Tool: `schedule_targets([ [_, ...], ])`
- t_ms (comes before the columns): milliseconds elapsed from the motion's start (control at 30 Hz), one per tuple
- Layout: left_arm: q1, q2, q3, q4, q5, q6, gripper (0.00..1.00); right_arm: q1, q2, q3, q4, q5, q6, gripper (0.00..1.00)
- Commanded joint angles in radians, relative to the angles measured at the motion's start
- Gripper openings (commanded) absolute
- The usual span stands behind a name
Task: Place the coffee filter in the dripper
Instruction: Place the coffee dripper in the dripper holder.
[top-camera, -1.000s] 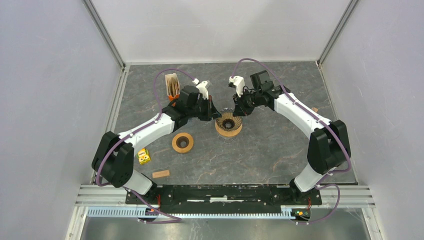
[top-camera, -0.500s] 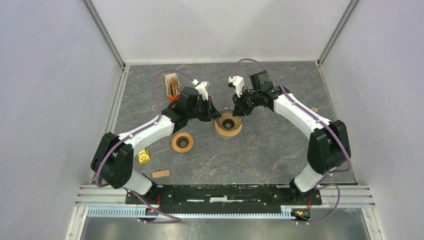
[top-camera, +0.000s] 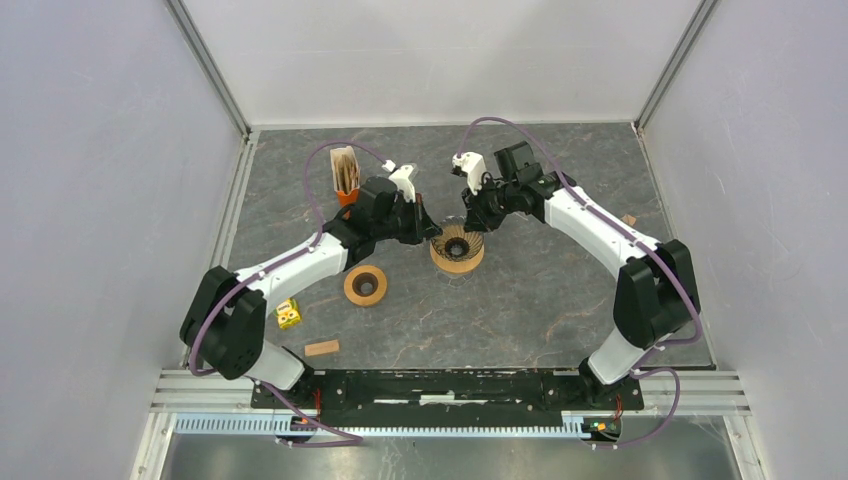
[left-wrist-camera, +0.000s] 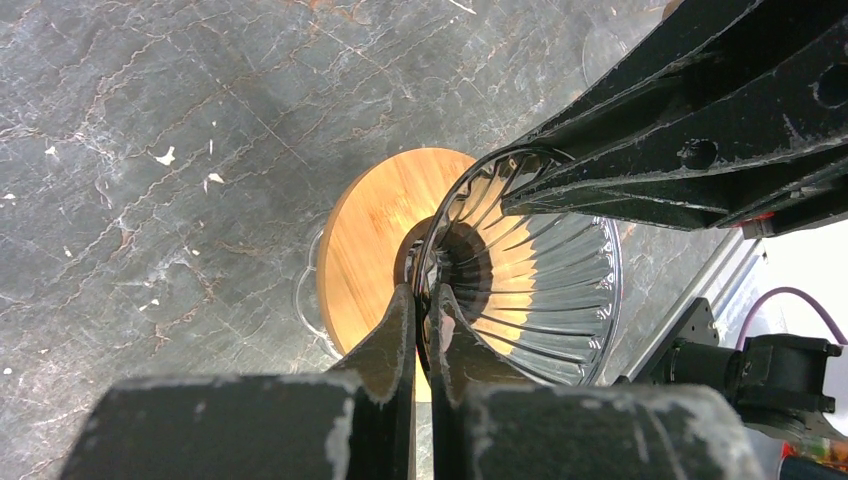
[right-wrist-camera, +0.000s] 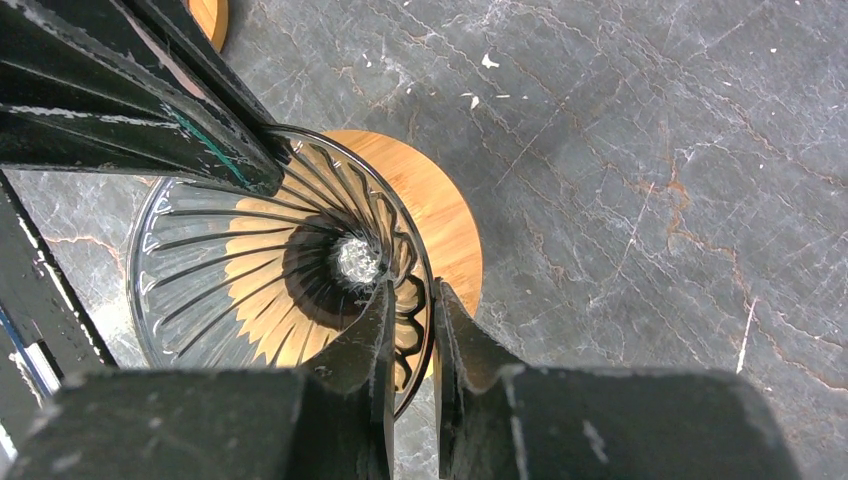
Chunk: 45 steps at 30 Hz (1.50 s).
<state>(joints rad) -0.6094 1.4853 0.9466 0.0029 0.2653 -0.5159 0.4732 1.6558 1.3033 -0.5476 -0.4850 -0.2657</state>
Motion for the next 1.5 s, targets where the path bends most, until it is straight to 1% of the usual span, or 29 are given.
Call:
schedule_targets([
  [0, -0.023, 0.044, -0.05, -0.156, -0.078, 0.122, 0.02, 0.051, 0.075, -0.009, -0.074, 0.042, -0.117, 0.01],
  [133, -0.01, 0.02, -0.027, -0.169, -0.085, 0.131, 0.02, 0.049, 0.075, 0.033, -0.096, 0.031, -0.124, 0.09],
  [233, -0.003, 0.008, -0.015, -0.178, -0.084, 0.131, 0.07, 0.048, 0.08, 0.045, -0.108, 0.027, -0.124, 0.14],
  [333, 0.0, 0.001, -0.006, -0.184, -0.083, 0.131, 0.16, 0.044, 0.086, 0.053, -0.119, 0.025, -0.124, 0.17],
  [367, 0.001, 0.001, -0.005, -0.185, -0.081, 0.131, 0.17, 0.043, 0.087, 0.057, -0.121, 0.02, -0.124, 0.18],
  [467, 0.003, -0.005, 0.003, -0.187, -0.08, 0.131, 0.2, 0.042, 0.093, 0.066, -0.13, 0.008, -0.121, 0.19],
  [567, 0.005, -0.015, 0.009, -0.187, -0.077, 0.13, 0.3, 0.042, 0.099, 0.079, -0.143, -0.006, -0.122, 0.2],
  [767, 0.015, -0.027, 0.024, -0.191, -0.069, 0.13, 0.4, 0.042, 0.107, 0.081, -0.15, -0.025, -0.121, 0.21],
  [967, 0.028, -0.034, 0.041, -0.194, -0.067, 0.131, 0.48, 0.042, 0.123, 0.102, -0.17, -0.04, -0.128, 0.26],
  [1067, 0.034, -0.035, 0.057, -0.197, -0.059, 0.131, 0.5, 0.042, 0.13, 0.116, -0.18, -0.038, -0.135, 0.29],
  [1167, 0.037, -0.045, 0.066, -0.205, -0.054, 0.138, 0.51, 0.042, 0.129, 0.122, -0.187, -0.037, -0.138, 0.31],
  [1267, 0.041, -0.057, 0.067, -0.214, -0.054, 0.145, 0.56, 0.041, 0.123, 0.128, -0.19, -0.026, -0.138, 0.36],
  [1333, 0.049, -0.068, 0.073, -0.222, -0.049, 0.153, 0.6, 0.038, 0.117, 0.139, -0.195, -0.024, -0.136, 0.42],
  [1400, 0.058, -0.079, 0.085, -0.235, -0.045, 0.167, 0.66, 0.032, 0.107, 0.154, -0.196, -0.024, -0.133, 0.48],
  [1467, 0.07, -0.091, 0.095, -0.247, -0.04, 0.183, 0.73, 0.026, 0.098, 0.17, -0.199, -0.024, -0.13, 0.52],
])
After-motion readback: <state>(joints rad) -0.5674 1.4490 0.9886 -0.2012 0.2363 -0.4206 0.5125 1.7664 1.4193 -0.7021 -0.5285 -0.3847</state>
